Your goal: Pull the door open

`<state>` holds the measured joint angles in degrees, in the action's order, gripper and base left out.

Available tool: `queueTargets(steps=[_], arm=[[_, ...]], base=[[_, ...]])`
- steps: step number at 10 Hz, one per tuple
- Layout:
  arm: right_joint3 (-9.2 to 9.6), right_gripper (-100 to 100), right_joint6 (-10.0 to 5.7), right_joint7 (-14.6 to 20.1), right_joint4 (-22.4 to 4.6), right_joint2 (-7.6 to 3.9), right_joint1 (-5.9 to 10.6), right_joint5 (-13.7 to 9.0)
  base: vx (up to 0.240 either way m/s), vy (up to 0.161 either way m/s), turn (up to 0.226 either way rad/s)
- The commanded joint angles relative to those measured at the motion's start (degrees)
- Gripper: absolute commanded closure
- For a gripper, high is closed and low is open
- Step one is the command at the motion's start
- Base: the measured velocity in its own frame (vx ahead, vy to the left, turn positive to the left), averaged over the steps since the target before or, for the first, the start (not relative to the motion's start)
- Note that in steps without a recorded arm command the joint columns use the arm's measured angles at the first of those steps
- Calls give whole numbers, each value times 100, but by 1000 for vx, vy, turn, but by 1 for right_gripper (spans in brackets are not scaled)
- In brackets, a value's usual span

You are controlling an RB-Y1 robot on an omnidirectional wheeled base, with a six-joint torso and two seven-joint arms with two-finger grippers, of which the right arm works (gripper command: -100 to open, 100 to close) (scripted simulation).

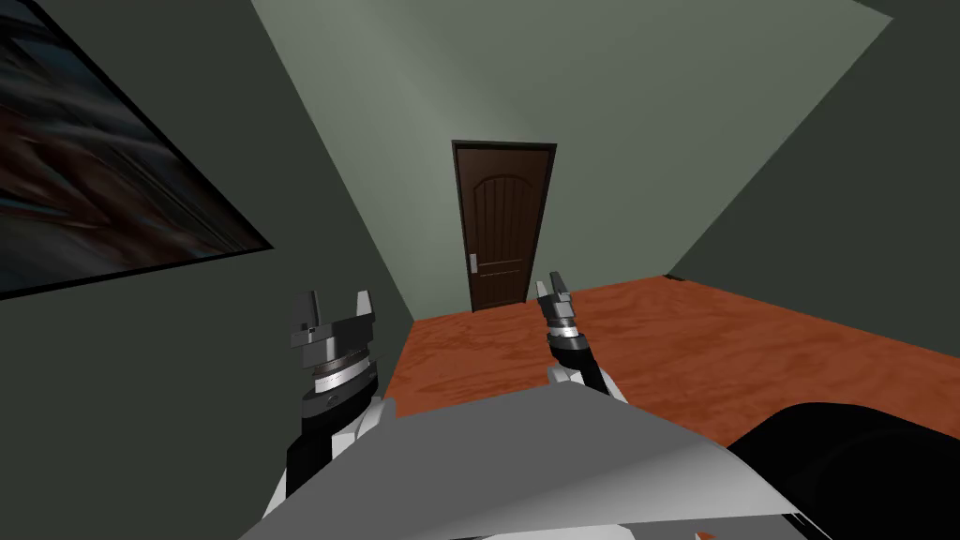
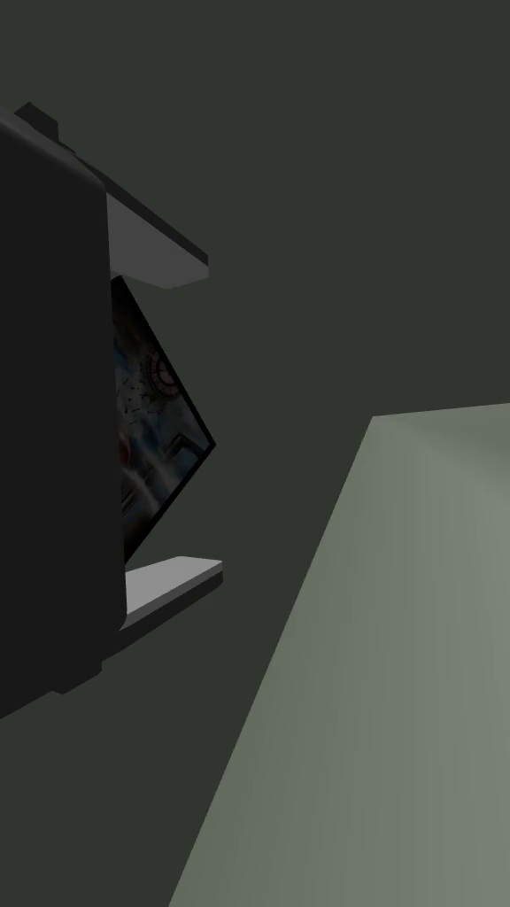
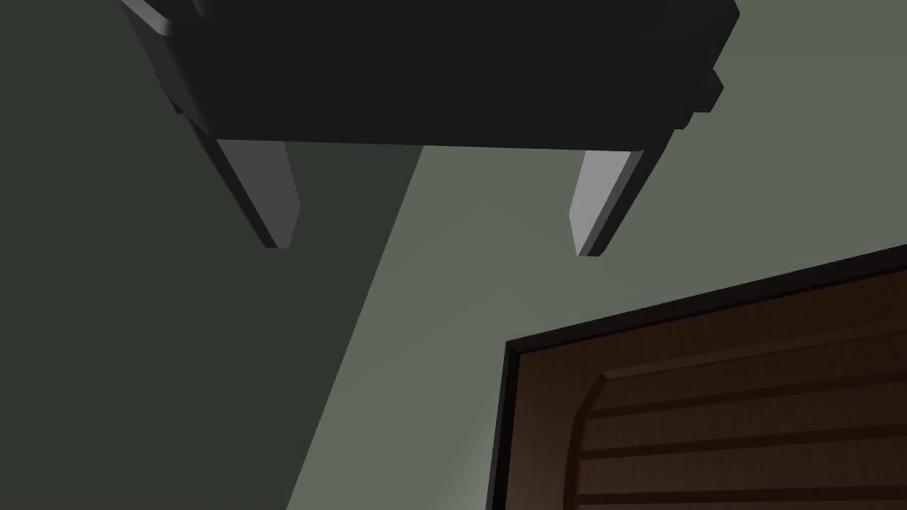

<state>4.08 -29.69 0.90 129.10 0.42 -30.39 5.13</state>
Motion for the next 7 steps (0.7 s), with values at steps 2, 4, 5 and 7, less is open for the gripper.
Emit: queueTargets(steps=[2,4,5,7], arm=[[-186,-100,23,282,-353,-93,202,-144],[-287,-100,35,437,-546,-138,312,-224],[-346,-100,43,527,-658,-163,376,-269],[-471,-100,58,716,-895,-214,512,-367]], base=[[71,-8,188],[86,-11,98],[69,-2,106],[71,-5,140]])
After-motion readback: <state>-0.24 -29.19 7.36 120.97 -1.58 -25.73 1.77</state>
